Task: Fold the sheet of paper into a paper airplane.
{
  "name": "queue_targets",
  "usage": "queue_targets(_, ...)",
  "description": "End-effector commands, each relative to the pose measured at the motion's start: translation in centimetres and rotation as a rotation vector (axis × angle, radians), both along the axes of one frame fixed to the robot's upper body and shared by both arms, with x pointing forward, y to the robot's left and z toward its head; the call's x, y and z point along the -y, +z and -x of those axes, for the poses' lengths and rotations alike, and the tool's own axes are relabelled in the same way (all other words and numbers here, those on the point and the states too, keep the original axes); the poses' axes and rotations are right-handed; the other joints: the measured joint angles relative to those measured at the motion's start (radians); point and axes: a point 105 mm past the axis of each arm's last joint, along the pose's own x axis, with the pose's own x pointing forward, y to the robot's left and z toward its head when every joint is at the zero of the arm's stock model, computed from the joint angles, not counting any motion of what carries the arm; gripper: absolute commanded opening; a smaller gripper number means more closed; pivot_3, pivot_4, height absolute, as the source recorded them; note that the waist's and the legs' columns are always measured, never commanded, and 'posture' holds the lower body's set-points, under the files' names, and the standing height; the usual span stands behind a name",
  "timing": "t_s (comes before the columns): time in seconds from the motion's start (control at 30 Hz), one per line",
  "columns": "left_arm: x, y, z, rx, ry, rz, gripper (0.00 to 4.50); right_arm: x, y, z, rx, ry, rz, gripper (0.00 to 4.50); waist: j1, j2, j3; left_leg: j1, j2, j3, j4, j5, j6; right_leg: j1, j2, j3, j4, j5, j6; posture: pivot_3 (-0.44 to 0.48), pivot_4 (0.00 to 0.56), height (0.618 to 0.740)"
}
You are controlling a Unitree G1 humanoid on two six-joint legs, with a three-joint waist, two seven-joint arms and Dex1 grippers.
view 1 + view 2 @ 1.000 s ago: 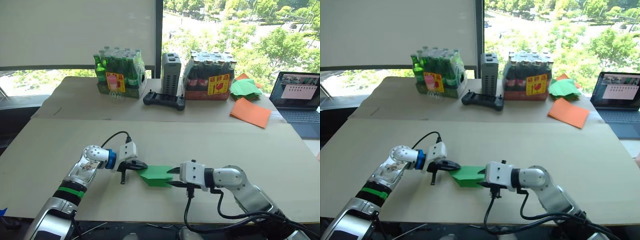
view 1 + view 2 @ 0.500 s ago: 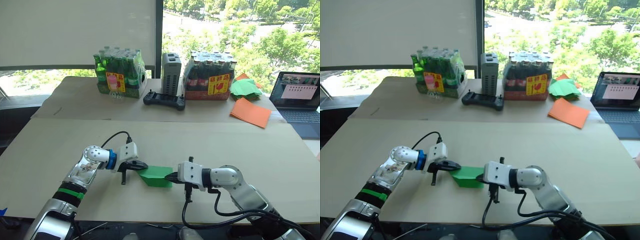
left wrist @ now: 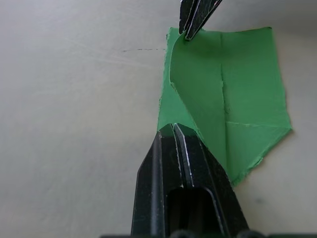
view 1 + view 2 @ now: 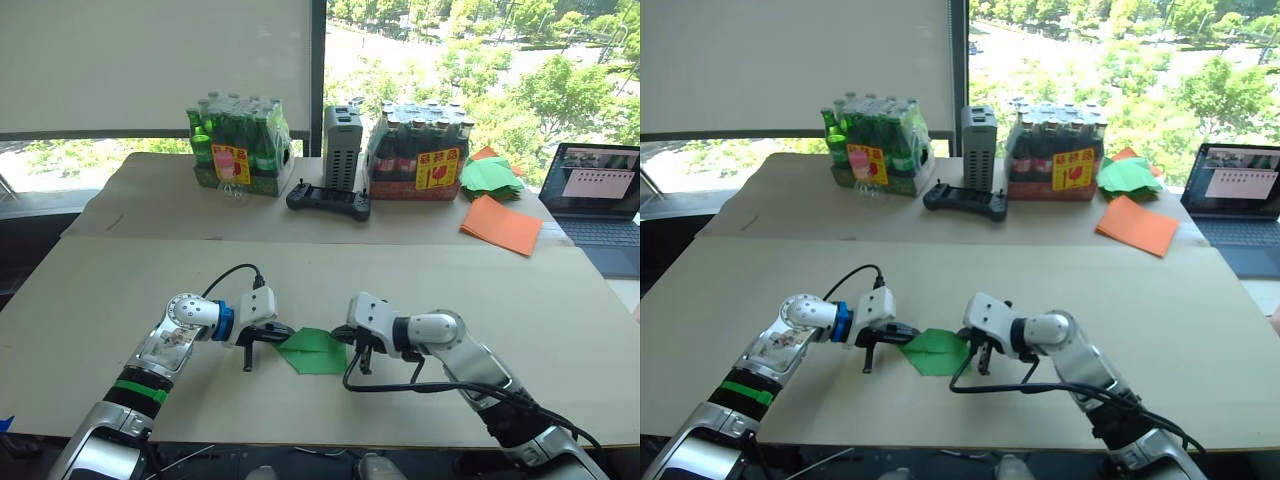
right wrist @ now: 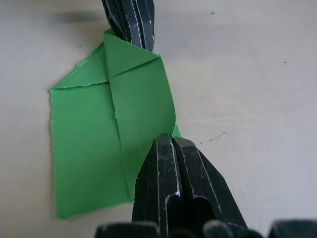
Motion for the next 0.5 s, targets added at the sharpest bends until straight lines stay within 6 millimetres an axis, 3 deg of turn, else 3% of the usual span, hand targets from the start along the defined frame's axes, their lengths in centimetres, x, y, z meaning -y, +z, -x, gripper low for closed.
queue_targets(0.03,-0.6,-0.4,0.2,-0.005,0.013,-0.029,0.00,0.1,-1.0,0.1,-0.033,-0.012,0.020,0.04,0.000,0.000,0.000,0.000,0.000,0.000,0.000,0.000,0.000,0.000,0.000,0.000,0.000,0.000,0.000,0.000,0.150,0.740)
queue_targets(0.17,-1.5,0.5,-0.5,0.039,0.051,-0.043,0.00,0.0,-1.5,0.0,-0.045,-0.025,0.026,0.04,-0.003,0.000,0.000,0.000,0.000,0.000,0.000,0.000,0.000,0.000,0.000,0.000,0.000,0.000,0.000,0.000,0.150,0.740)
queue_targets(0.27,-2.2,2.4,-1.3,0.092,0.084,-0.033,0.00,-0.1,-1.5,0.0,-0.047,-0.025,0.020,0.04,-0.005,0.000,0.000,0.001,0.000,0.000,0.000,0.000,0.000,0.000,0.000,0.000,0.001,0.000,0.000,0.000,0.150,0.740)
queue_targets(0.37,-1.4,4.6,-0.7,0.085,0.058,0.050,0.00,-0.2,-1.5,0.0,-0.047,-0.026,0.018,0.04,-0.004,0.000,0.000,0.001,0.000,0.000,0.000,0.000,0.000,0.000,0.000,0.000,0.002,0.000,0.000,0.000,0.150,0.740)
queue_targets(0.5,-0.1,4.9,0.8,0.037,0.000,0.092,0.00,-0.3,-1.5,-0.1,-0.040,-0.026,0.026,0.04,-0.006,0.000,0.000,0.001,0.000,0.000,0.000,0.000,0.000,0.000,0.000,0.000,0.001,0.000,0.000,0.000,0.150,0.740)
